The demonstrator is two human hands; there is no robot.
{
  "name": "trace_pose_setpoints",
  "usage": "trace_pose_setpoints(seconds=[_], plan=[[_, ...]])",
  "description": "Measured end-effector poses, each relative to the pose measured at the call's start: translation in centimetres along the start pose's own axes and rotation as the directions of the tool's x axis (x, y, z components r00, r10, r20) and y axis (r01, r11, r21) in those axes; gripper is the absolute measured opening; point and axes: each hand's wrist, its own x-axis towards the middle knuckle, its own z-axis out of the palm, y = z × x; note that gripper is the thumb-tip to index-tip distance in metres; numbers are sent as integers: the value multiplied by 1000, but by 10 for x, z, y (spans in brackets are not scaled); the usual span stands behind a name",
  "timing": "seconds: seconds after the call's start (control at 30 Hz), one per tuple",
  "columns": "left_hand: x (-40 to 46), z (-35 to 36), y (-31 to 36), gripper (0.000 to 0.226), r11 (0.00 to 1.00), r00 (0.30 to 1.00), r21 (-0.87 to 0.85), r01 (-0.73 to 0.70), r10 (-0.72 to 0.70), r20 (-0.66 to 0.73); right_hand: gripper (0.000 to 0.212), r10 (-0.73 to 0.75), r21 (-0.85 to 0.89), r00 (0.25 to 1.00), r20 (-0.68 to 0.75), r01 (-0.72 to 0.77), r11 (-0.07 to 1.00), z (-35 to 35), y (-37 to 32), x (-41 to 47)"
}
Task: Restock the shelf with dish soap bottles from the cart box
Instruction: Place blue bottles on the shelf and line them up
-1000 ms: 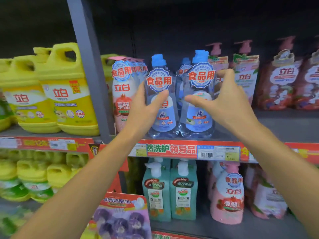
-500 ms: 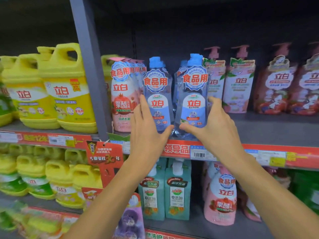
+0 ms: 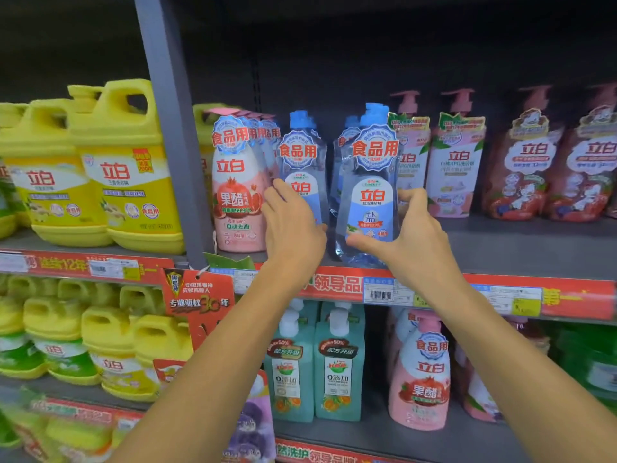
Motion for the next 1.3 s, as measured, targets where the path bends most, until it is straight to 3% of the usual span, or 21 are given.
trace_pose_setpoints(seconds=[0.23, 0.43, 0.77, 0.83, 0.9, 0.97, 1.1, 1.2, 1.3], plan=[[28, 18, 13, 97, 980, 998, 191, 55, -57, 5, 73, -3, 20, 1000, 14, 2, 1000, 1, 2, 1], [44, 22, 9, 88, 970, 998, 241, 34, -44, 37, 72, -7, 50, 999, 38, 6, 999, 0, 6, 3], [64, 38, 7, 76, 976, 1000, 216, 7, -12, 21, 73, -12, 47, 999, 34, 10, 999, 3, 12, 3], [68, 43, 0, 75, 991, 1000, 134, 11, -14, 20, 73, -24, 41, 999, 32, 23, 999, 4, 13, 3], [69, 45, -5, 76, 999, 999, -22, 28, -27, 41, 73, -40, 30, 999, 28, 39, 999, 5, 15, 3], [70, 47, -9, 77, 998, 999, -64, 20, -19, 26, 72, -48, 31, 998, 26, 48, 998, 6, 17, 2], [73, 49, -7, 80, 999, 999, -44, 2, 0, 37, 70, -57, 36, 998, 20, 57, 998, 8, 20, 1], [73, 50, -5, 99, 994, 999, 110, -16, 11, 47, 69, -52, 28, 998, 21, 52, 998, 8, 21, 1], [76, 52, -9, 105, 995, 998, 95, -7, 2, 58, 68, -50, 24, 999, 21, 50, 998, 8, 20, 1]])
